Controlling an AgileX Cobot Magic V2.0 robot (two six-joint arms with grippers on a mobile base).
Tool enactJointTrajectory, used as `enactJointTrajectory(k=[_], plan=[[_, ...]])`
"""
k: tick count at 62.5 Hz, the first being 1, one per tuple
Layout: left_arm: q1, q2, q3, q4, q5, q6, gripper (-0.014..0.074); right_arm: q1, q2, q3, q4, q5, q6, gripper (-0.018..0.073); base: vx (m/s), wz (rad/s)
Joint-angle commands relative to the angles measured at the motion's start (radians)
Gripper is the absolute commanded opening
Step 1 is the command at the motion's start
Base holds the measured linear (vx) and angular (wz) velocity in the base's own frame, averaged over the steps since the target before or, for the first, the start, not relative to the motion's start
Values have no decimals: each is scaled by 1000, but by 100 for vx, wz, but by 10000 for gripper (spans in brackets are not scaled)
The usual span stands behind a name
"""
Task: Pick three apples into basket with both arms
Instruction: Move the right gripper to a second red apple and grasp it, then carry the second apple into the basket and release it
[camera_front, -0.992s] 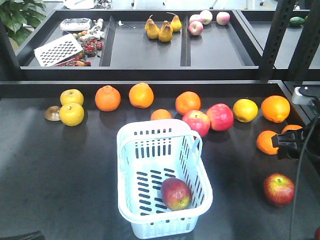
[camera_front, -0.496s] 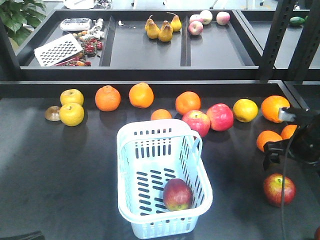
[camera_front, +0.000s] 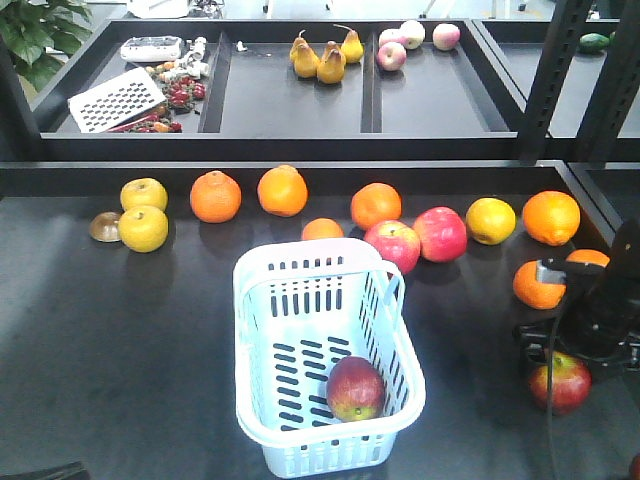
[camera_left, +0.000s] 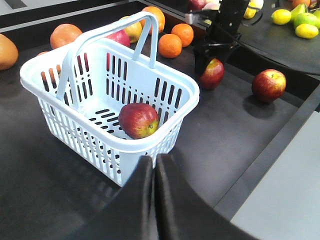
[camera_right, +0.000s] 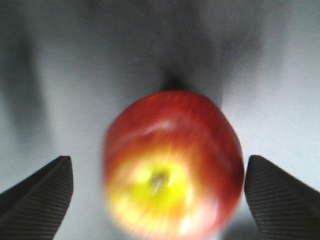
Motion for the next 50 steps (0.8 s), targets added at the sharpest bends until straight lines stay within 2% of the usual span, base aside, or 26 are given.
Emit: enactJointTrajectory(k=[1, 8, 13, 28, 42, 50], plan=[[-2, 9, -26, -37, -47, -2, -6, -6, -30, -27, -7, -17, 1, 609, 0, 0], [-2, 9, -26, -37, -47, -2, -6, -6, -34, -27, 0, -14, -1, 531, 0, 0], [-2, 9, -26, -37, -47, -2, -6, -6, -57, -27, 3, -3, -1, 427, 0, 0], [-2, 9, -26, -37, -47, -2, -6, -6, -247, -27, 37, 84, -74, -6, 0, 0], [-2, 9, -26, -37, -51, -2, -6, 16, -494, -21, 246, 253, -208, -7, 0, 0], [-2, 9, -26, -37, -52, -2, -6, 87, -625, 32, 375, 262, -270, -4, 0, 0]])
